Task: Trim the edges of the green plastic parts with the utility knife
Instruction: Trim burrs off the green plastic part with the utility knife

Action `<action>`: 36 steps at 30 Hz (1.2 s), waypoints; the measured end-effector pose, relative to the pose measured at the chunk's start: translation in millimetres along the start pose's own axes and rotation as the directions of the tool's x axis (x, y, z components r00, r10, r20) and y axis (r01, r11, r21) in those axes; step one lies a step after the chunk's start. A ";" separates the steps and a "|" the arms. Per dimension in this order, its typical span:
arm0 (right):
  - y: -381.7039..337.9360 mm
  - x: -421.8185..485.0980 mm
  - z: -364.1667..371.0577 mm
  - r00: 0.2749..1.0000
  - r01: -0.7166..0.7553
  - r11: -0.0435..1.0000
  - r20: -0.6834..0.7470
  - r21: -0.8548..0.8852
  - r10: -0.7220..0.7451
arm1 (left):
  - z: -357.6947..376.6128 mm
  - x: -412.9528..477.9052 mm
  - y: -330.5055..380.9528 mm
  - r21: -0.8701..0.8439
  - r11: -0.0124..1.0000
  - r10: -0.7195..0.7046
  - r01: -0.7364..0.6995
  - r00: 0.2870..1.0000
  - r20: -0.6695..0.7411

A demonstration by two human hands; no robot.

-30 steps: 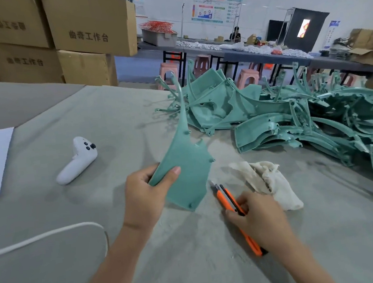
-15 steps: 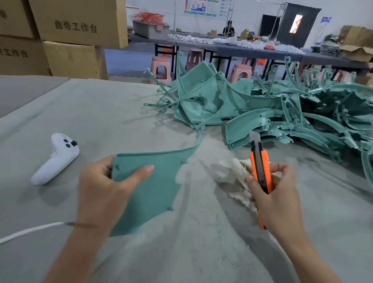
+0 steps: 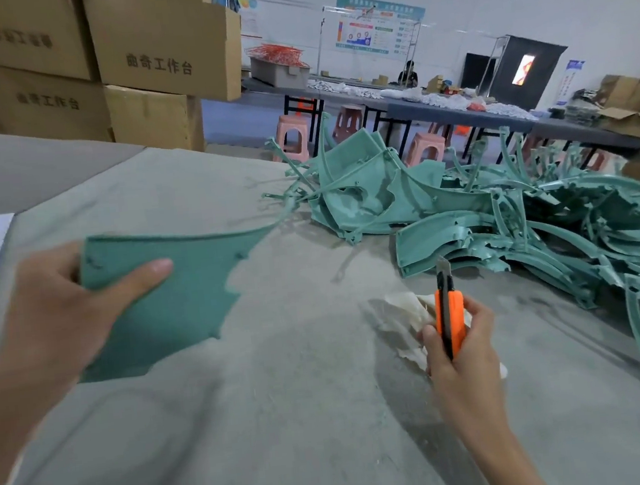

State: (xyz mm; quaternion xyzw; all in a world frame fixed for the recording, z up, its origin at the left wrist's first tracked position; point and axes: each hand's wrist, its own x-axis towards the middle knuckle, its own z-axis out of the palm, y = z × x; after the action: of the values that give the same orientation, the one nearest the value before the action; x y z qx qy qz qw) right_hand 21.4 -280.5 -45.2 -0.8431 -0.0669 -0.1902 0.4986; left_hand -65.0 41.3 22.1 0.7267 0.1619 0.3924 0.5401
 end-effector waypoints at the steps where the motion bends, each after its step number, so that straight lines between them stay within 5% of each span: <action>1: 0.4 -0.2 -1.1 1.000 0.011 1.000 -0.009 -0.004 -0.011 | 16.7 -12.6 3.9 -0.028 0.999 0.040 -0.038 0.998 0.048; 4: -1.3 -1.4 -4.9 0.995 0.091 0.995 -0.024 -0.040 -0.092 | 72.4 -53.6 0.1 -0.017 0.970 0.238 -0.241 0.939 0.249; 6: -4.0 -0.7 -6.6 0.988 0.150 0.987 -0.016 -0.051 -0.151 | 88.0 -69.2 -4.4 -0.042 0.931 0.360 -0.362 0.896 0.259; 12: -12.3 -2.5 -1.9 0.965 0.258 0.966 0.062 -0.025 -0.256 | 77.7 -76.8 -26.0 -0.085 0.910 0.415 -0.407 0.875 0.251; 18: -14.4 -9.3 3.0 0.955 0.273 0.962 0.126 -0.022 -0.268 | 71.8 -72.1 -34.2 0.009 0.914 0.377 -0.405 0.858 0.349; 25: -14.8 -9.5 8.0 0.955 0.274 0.962 0.118 -0.001 -0.272 | 72.4 -75.5 -24.6 0.093 0.898 0.388 -0.430 0.874 0.292; 36: -22.9 -5.6 12.7 0.952 0.268 0.962 0.141 0.049 -0.272 | 71.6 -80.8 -19.7 -0.062 0.985 0.172 -0.160 0.934 0.312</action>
State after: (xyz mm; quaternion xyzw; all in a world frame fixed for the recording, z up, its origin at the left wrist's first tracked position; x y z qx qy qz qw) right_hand 12.6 -257.8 -34.2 -0.8303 -0.2205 -0.1932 0.4741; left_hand -59.6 -51.9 -35.7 0.7814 0.0043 0.3179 0.5370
